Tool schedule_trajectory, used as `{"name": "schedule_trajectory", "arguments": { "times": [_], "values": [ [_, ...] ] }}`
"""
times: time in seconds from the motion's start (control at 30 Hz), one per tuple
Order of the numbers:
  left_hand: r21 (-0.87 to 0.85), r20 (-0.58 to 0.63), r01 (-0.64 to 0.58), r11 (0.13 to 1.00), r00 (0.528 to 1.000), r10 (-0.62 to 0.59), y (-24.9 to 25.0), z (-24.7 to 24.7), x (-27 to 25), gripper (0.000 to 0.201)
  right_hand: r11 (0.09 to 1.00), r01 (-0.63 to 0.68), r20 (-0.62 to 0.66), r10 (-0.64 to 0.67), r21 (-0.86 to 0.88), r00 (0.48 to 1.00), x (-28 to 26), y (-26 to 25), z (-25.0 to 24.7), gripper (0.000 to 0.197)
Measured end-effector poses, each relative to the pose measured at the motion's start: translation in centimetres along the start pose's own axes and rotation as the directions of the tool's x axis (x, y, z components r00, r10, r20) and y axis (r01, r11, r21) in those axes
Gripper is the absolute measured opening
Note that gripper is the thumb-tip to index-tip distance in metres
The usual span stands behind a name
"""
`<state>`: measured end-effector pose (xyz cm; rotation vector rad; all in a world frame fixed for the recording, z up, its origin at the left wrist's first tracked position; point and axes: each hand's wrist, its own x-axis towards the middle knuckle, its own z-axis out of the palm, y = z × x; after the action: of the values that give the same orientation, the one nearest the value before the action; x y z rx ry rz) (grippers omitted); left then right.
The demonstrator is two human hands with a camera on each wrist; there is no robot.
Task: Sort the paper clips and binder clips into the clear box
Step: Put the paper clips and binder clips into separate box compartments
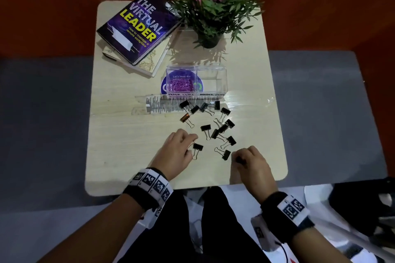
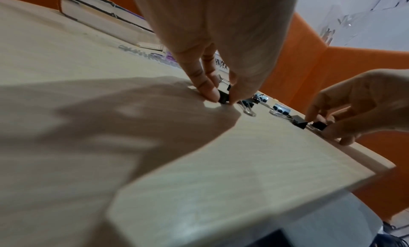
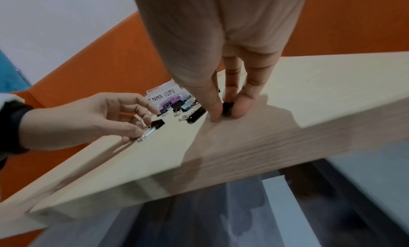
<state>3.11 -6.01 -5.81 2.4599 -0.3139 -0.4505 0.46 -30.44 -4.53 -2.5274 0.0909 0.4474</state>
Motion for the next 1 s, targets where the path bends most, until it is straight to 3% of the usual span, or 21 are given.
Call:
{"name": "schedule_trajectory", "arguments": {
  "times": [0.13, 0.23, 0.33, 0.47, 0.7, 0.77, 0.9, 1.0],
  "values": [
    [-0.146, -0.061, 0.104, 0.984, 0.992, -0.113, 0.3, -0.2, 0.1, 0.042, 0.987, -0.004, -0.099, 0.02, 0.159, 0.995, 0.3, -0.3, -0.7, 0.014],
    [-0.229, -0.083, 0.098, 0.968, 0.989, -0.12, 1.4, 0.0, 0.2, 0.041, 0.978, 0.092, -0.131, -0.067, 0.19, 0.989, 0.3, -1.4, -0.7, 0.016],
    [-0.099, -0.069, 0.042, 0.994, 0.996, -0.049, 2.7, 1.0, 0.4, 0.038, 0.983, 0.156, -0.047, -0.153, 0.094, 0.987, 0.2, -2.9, 0.2, 0.024],
    [0.054, -0.096, 0.038, 0.998, 0.995, -0.032, 3.3, 2.0, 0.3, 0.029, 0.994, 0.105, -0.025, -0.105, -0.001, 0.994, 0.6, -3.4, 1.6, 0.02],
    [0.061, -0.147, 0.057, 0.997, 0.988, -0.048, 3.0, 1.6, 0.5, 0.009, 0.99, 0.138, -0.063, -0.139, -0.015, 0.988, 1.8, -3.4, 2.0, 0.005],
    [0.014, -0.148, 0.076, 0.997, 0.986, -0.073, 2.9, 0.9, 0.8, 0.007, 0.99, 0.141, -0.121, -0.139, 0.002, 0.983, 2.3, -3.6, 1.7, 0.004],
    [-0.215, -0.213, 0.124, 0.969, 0.962, -0.171, 4.2, -2.6, 2.9, 0.004, 0.993, 0.113, -0.092, -0.109, 0.036, 0.99, 3.5, -4.1, 0.1, 0.007],
    [-0.302, -0.28, 0.072, 0.95, 0.946, -0.161, 6.1, -6.2, 6.5, 0.006, 0.975, 0.016, -0.114, 0.01, 0.222, 0.993, 5.0, -6.1, -2.6, 0.007]
  ]
}}
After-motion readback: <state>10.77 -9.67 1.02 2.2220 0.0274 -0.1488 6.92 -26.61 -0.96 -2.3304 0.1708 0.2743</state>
